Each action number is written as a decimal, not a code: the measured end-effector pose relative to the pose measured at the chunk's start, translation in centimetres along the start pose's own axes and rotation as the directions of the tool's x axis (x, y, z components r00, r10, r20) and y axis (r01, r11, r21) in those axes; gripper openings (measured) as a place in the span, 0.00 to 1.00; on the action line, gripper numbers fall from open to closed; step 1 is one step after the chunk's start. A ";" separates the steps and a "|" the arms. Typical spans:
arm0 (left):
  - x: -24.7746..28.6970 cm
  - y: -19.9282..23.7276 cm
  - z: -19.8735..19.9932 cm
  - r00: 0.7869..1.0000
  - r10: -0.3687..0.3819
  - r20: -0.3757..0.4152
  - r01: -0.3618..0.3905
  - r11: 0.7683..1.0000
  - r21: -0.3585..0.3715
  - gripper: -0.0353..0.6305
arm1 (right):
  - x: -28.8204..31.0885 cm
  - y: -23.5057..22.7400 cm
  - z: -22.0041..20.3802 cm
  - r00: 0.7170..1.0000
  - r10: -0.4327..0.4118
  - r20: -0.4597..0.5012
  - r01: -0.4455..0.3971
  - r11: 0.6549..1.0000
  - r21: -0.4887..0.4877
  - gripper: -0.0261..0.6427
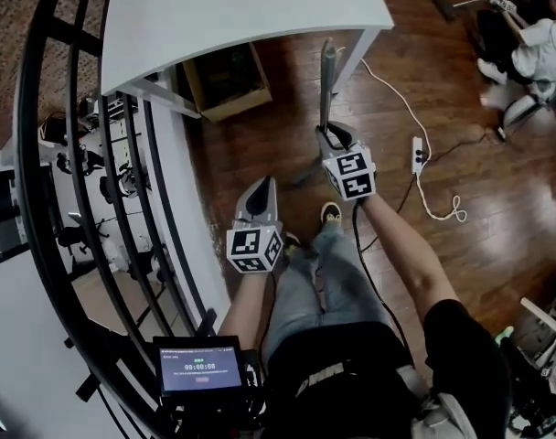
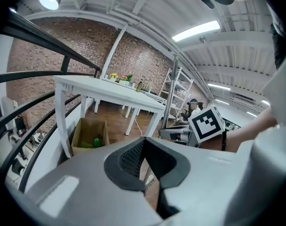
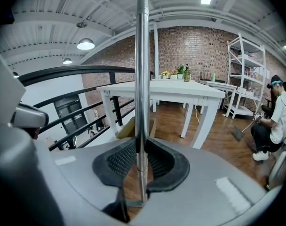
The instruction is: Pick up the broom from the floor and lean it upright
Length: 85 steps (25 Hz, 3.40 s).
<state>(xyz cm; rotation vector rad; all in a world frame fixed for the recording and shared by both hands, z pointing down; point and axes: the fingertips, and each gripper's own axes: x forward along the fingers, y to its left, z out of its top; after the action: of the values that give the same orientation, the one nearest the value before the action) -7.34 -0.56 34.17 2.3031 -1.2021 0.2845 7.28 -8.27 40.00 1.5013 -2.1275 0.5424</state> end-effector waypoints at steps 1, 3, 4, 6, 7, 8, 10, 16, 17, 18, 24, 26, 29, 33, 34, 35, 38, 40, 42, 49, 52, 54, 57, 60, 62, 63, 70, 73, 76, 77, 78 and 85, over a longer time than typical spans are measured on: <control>0.7 -0.5 0.6 1.000 -0.019 0.004 0.019 1.000 0.010 0.07 | 0.1 -0.1 0.2 1.000 -0.006 -0.002 0.006 1.000 0.004 0.16; 2.5 -1.7 2.0 0.998 -0.055 0.016 0.054 0.998 0.042 0.07 | 0.6 -0.1 0.4 1.000 0.002 -0.003 -0.002 1.000 0.006 0.16; 3.5 -2.4 3.0 0.997 -0.074 0.025 0.072 0.995 0.067 0.07 | 1.0 -0.1 0.4 1.000 0.014 -0.001 -0.014 1.000 0.009 0.16; 6.2 -4.0 5.1 0.993 -0.111 0.038 0.105 0.986 0.128 0.07 | 1.8 -0.4 0.4 0.999 0.040 0.003 -0.040 0.999 0.018 0.16; 7.8 -4.8 6.0 0.991 -0.126 0.038 0.118 0.980 0.159 0.07 | 2.2 -0.8 0.3 0.999 0.051 0.006 -0.051 0.998 0.023 0.16; 9.6 -5.5 6.8 0.991 -0.132 0.034 0.124 0.974 0.189 0.07 | 2.7 -1.4 0.3 0.998 0.060 0.009 -0.060 0.998 0.027 0.16; 13.1 -6.4 8.2 0.993 -0.109 0.037 0.097 0.964 0.247 0.08 | 3.7 -2.6 0.1 0.997 0.077 0.013 -0.078 0.996 0.033 0.16; 20.1 -7.0 9.0 0.995 -0.092 0.036 0.080 0.962 0.261 0.51 | 6.8 -4.1 -0.9 0.990 0.140 0.008 -0.140 0.990 0.030 0.16; 20.6 -7.0 8.6 0.994 -0.105 0.034 0.092 0.959 0.269 0.51 | 7.2 -4.0 -1.3 0.990 0.142 0.004 -0.142 0.989 0.028 0.16; 21.0 -6.9 8.2 0.992 -0.117 0.037 0.102 0.953 0.284 0.51 | 7.7 -3.9 -1.7 0.990 0.142 -0.002 -0.142 0.990 0.027 0.16; 23.6 -7.0 7.6 0.989 -0.140 0.043 0.121 0.947 0.297 0.29 | 9.2 -5.1 -3.0 0.985 0.170 -0.015 -0.170 0.985 0.032 0.16; 24.9 -7.6 8.1 0.988 -0.150 0.028 0.134 0.939 0.316 0.23 | 9.6 -6.0 -2.8 0.982 0.188 -0.018 -0.188 0.982 0.021 0.16; 26.8 -7.2 7.8 0.987 -0.162 0.007 0.150 0.930 0.336 0.19 | 11.1 -7.1 -3.2 0.983 0.178 -0.046 -0.177 0.984 0.027 0.16; 29.0 -4.1 6.5 0.985 -0.171 -0.025 0.171 0.937 0.305 0.19 | 14.3 -7.0 -4.4 0.981 0.164 -0.099 -0.160 0.986 0.042 0.16; 29.5 -3.5 6.2 0.985 -0.168 -0.034 0.170 0.941 0.292 0.19 | 14.9 -7.0 -4.7 0.980 0.163 -0.113 -0.159 0.986 0.043 0.16; 29.8 -2.9 5.9 0.986 -0.163 -0.041 0.168 0.945 0.280 0.19 | 15.4 -6.9 -5.1 0.978 0.164 -0.126 -0.160 0.986 0.043 0.16; 30.3 -1.6 4.9 0.985 -0.159 -0.060 0.169 0.946 0.277 0.20 | 16.7 -6.5 -5.9 0.975 0.167 -0.148 -0.160 0.986 0.054 0.16; 30.8 -1.2 4.4 0.983 -0.171 -0.072 0.185 0.938 0.293 0.20 | 17.5 -6.5 -6.4 0.974 0.158 -0.162 -0.149 0.986 0.069 0.16; 31.2 -1.1 3.9 0.979 -0.182 -0.089 0.201 0.929 0.312 0.20 | 18.1 -6.5 -6.7 0.972 0.152 -0.177 -0.140 0.987 0.081 0.16; 32.1 -0.5 1.7 0.970 -0.190 -0.153 0.232 0.914 0.334 0.20 | 19.6 -6.2 -8.7 0.956 0.155 -0.250 -0.136 0.987 0.092 0.16; 32.7 0.5 1.2 0.970 -0.181 -0.163 0.224 0.926 0.304 0.20 | 20.5 -6.3 -9.2 0.949 0.154 -0.276 -0.137 0.987 0.080 0.16; 33.3 1.3 1.1 0.972 -0.172 -0.161 0.212 0.937 0.278 0.20 | 21.0 -6.6 -9.4 0.948 0.151 -0.282 -0.136 0.988 0.072 0.16; 33.9 1.8 1.1 0.973 -0.176 -0.149 0.211 0.940 0.268 0.20 | 21.8 -7.1 -9.4 0.952 0.136 -0.275 -0.125 0.991 0.055 0.16; 34.3 1.9 1.2 0.973 -0.177 -0.145 0.213 0.934 0.286 0.20 | 22.4 -7.4 -9.2 0.956 0.126 -0.265 -0.114 0.992 0.058 0.16; 34.4 1.9 1.2 0.974 -0.173 -0.148 0.211 0.930 0.301 0.20 | 22.6 -7.4 -9.1 0.956 0.129 -0.262 -0.115 0.991 0.066 0.17; 34.4 1.9 1.2 0.974 -0.170 -0.151 0.209 0.929 0.306 0.21 | 22.6 -7.4 -9.2 0.956 0.131 -0.263 -0.116 0.991 0.070 0.17; 34.0 1.7 1.4 0.969 -0.188 -0.161 0.233 0.914 0.333 0.29 | 22.2 -7.0 -9.3 0.945 0.164 -0.283 -0.156 0.986 0.051 0.33; 33.7 2.0 1.2 0.966 -0.198 -0.165 0.243 0.914 0.324 0.32 | 22.3 -7.0 -9.3 0.947 0.166 -0.274 -0.163 0.986 0.036 0.32; 33.4 2.5 1.0 0.967 -0.195 -0.164 0.239 0.918 0.316 0.33 | 22.2 -7.4 -8.8 0.959 0.148 -0.241 -0.152 0.988 0.003 0.32; 33.3 2.7 0.9 0.967 -0.192 -0.165 0.236 0.919 0.315 0.33 | 22.2 -7.5 -8.6 0.962 0.146 -0.231 -0.152 0.988 -0.008 0.32; 33.3 2.8 0.8 0.968 -0.189 -0.165 0.234 0.920 0.315 0.33 | 22.2 -7.6 -8.4 0.964 0.147 -0.224 -0.154 0.988 -0.015 0.32; 31.1 3.0 1.0 0.972 -0.175 -0.156 0.216 0.926 0.310 0.34 | 19.9 -8.8 -7.2 0.976 0.138 -0.167 -0.150 0.987 -0.057 0.32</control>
<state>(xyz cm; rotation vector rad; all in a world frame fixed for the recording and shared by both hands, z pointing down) 8.32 -24.32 47.18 2.6195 -0.9067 0.5836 11.00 -22.00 57.94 1.2279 -2.1148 0.6140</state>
